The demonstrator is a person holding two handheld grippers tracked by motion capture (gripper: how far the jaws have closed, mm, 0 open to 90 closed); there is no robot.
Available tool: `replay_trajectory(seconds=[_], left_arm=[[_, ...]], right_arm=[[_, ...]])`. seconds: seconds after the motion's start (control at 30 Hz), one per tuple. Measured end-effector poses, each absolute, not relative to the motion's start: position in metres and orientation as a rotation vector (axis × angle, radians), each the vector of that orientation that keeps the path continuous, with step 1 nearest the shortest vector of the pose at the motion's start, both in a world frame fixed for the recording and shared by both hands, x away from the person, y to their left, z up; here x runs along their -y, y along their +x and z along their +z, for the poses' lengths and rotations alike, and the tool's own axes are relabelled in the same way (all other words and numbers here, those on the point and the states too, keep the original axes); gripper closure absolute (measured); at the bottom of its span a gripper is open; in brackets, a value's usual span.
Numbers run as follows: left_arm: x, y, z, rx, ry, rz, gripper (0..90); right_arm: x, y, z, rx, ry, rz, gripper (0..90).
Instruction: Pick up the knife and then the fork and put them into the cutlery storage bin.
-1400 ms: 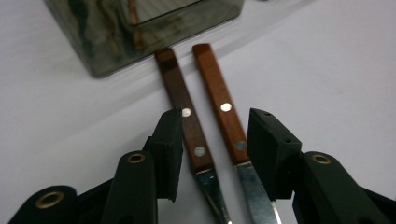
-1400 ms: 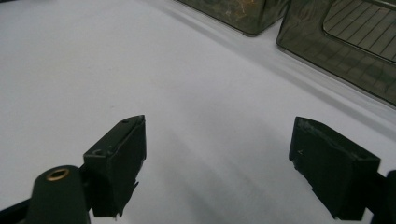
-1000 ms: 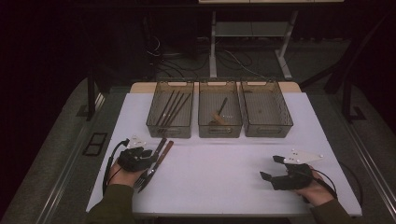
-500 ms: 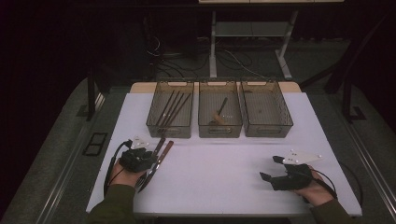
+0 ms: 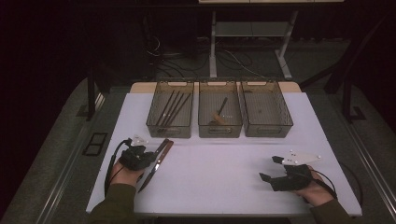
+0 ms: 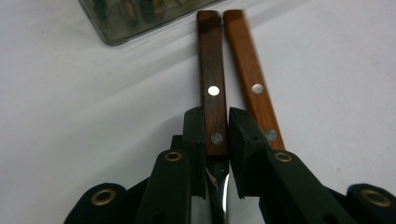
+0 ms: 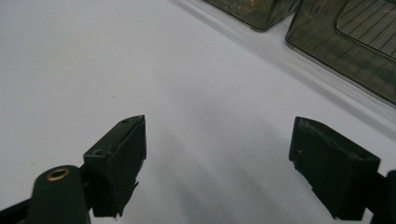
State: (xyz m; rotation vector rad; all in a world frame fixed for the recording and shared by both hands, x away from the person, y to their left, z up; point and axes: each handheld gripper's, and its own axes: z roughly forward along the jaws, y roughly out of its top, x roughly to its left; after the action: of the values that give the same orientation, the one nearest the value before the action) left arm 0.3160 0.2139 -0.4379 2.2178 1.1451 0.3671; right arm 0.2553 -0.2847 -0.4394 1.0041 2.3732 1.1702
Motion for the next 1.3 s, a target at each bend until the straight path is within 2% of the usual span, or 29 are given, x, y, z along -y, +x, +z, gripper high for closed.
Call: replay_trajectory(seconds=[0.33,0.77,1.03,1.3], left_arm=[[-0.221,0.322,-0.435,-1.142,2.227,0.297,77.1],[-0.222,0.325,-0.42,-1.046,2.218,0.294,77.2],[-0.216,0.333,-0.432,-1.017,2.333,0.24,76.9],[-0.206,0.342,-0.426,-0.987,2.463,0.217,76.2]], right_arm=[[0.284,0.256,-0.439,-2.385,0.998,1.181,19.1],[0.282,0.259,-0.44,-2.408,0.996,1.211,19.0],[0.283,0.259,-0.439,-2.404,0.989,1.213,19.1],[0.284,0.259,-0.439,-2.403,0.99,1.213,19.1]])
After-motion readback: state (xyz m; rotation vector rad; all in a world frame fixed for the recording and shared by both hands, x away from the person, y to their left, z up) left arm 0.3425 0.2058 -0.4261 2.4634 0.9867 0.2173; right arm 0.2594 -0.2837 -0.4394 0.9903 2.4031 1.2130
